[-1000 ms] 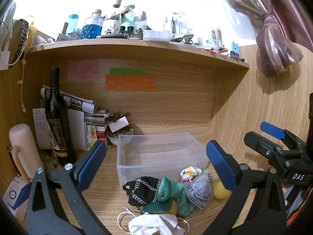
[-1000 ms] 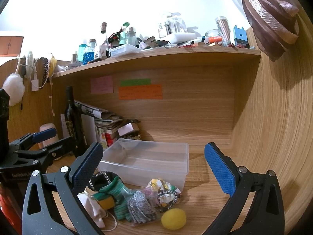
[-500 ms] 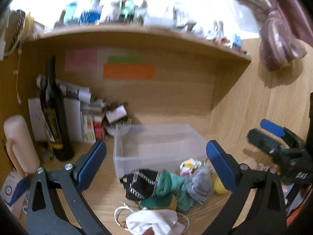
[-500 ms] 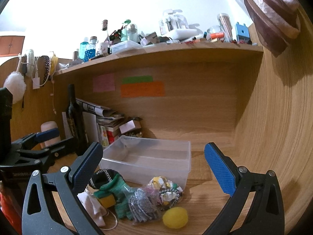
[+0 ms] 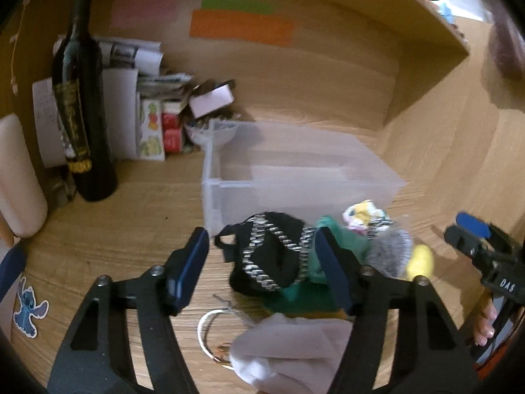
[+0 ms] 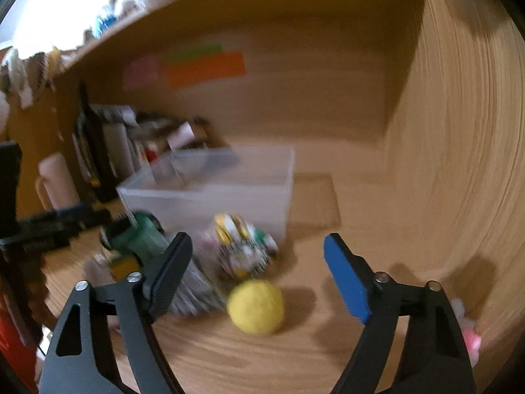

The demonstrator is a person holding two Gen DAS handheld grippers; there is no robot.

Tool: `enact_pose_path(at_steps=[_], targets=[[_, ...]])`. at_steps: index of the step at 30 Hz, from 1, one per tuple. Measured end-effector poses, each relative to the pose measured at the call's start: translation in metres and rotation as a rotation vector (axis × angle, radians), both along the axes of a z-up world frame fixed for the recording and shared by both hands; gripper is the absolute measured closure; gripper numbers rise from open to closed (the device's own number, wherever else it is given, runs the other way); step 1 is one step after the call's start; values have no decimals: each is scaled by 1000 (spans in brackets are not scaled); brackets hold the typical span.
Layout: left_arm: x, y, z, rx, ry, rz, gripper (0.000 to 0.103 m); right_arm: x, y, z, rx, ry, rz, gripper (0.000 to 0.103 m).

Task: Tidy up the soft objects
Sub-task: 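Grasp the black chain-pattern pouch with the left tool while the right tool grasps the yellow felt ball, then carry the pouch and ball over the clear bin and open both tools to drop them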

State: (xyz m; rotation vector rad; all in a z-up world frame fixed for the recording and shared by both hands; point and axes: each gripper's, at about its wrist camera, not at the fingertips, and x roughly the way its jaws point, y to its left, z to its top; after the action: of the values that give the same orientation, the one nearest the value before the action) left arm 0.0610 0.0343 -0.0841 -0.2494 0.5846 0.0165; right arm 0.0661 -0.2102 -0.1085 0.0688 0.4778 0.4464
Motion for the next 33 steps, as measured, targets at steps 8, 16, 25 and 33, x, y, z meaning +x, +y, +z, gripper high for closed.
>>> enact_pose_path(at_steps=[8,16,25,33], targets=[[20,6,-20,-12,81,6,54,20,1,-33,-45,137,20,34],[26,3,-25,20,114,-47,79,27,9,-54,-34,216,89,61],[10,7,-5,30,33,-14,85,19,4,-42,-20,156,70,62],[5,11,30,35,-65,-13,85,18,-1,-5,23,44,41,62]])
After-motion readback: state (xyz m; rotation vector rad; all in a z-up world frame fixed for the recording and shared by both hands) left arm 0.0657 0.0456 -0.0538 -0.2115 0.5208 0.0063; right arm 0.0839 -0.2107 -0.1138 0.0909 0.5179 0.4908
